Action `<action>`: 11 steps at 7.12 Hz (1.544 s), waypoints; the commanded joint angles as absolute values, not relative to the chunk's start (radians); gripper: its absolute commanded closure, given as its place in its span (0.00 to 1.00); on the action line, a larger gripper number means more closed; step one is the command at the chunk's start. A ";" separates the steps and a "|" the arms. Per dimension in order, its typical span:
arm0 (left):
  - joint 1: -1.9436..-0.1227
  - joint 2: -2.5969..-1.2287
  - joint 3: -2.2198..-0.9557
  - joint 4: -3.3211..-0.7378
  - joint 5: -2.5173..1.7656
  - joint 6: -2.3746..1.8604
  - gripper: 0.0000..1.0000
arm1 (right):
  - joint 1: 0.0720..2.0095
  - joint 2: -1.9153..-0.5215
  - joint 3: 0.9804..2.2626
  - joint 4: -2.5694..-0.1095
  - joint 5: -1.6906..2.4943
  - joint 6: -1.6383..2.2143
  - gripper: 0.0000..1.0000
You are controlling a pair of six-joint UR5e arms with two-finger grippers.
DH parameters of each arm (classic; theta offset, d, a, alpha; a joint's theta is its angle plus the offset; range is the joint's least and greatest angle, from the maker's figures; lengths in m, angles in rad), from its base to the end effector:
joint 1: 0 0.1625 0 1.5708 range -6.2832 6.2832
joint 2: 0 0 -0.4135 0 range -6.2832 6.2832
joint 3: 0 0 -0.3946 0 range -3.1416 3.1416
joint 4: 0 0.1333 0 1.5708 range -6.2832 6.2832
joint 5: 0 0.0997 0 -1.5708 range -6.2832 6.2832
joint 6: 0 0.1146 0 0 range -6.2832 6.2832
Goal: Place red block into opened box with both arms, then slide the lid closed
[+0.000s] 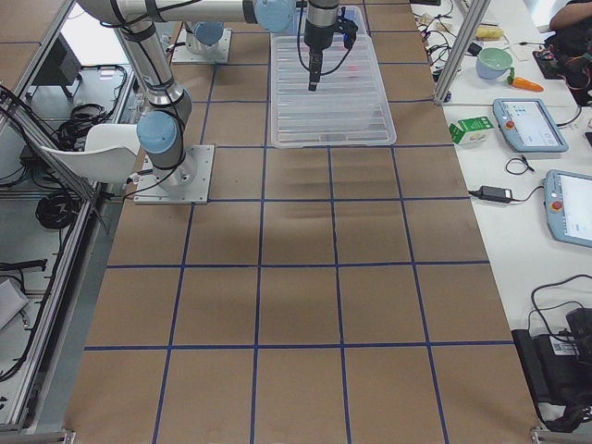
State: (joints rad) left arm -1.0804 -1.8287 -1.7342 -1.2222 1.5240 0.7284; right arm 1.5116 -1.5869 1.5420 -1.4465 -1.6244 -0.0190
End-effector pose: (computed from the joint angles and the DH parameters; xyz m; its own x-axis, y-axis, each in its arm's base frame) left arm 0.1399 -0.5564 0.2795 -0.9691 0.2324 0.0832 0.2350 0.9717 0.0232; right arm 0.0987 -0.4845 0.4717 -0.9980 0.0359 0.0519 0.0400 0.9960 0.0803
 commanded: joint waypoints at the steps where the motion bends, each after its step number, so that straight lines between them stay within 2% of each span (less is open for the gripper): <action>1: -1.046 -1.919 -1.764 -1.163 1.517 0.772 0.00 | 1.519 -1.589 1.543 -1.448 -1.623 -0.023 0.00; 5: -1.045 -2.038 -1.784 -1.081 1.430 0.765 0.00 | 1.523 -1.592 1.551 -1.436 -1.620 -0.012 0.00; 6: -1.045 -2.051 -1.781 -1.063 1.430 0.732 0.18 | 1.523 -1.594 1.551 -1.434 -1.621 -0.014 0.00; 7: -1.046 -2.051 -1.779 -1.062 1.436 0.729 0.44 | 1.525 -1.594 1.551 -1.434 -1.620 -0.023 0.00; 8: -1.045 -2.049 -1.773 -1.062 1.440 0.733 0.66 | 1.525 -1.592 1.551 -1.436 -1.593 -0.023 0.00; 9: -1.046 -2.051 -1.772 -1.062 1.440 0.733 1.00 | 1.525 -1.592 1.549 -1.436 -1.565 -0.023 0.00; 11: -1.049 -2.024 -1.760 -1.060 1.442 0.730 1.00 | 1.525 -1.591 1.552 -1.440 -1.582 -0.026 0.00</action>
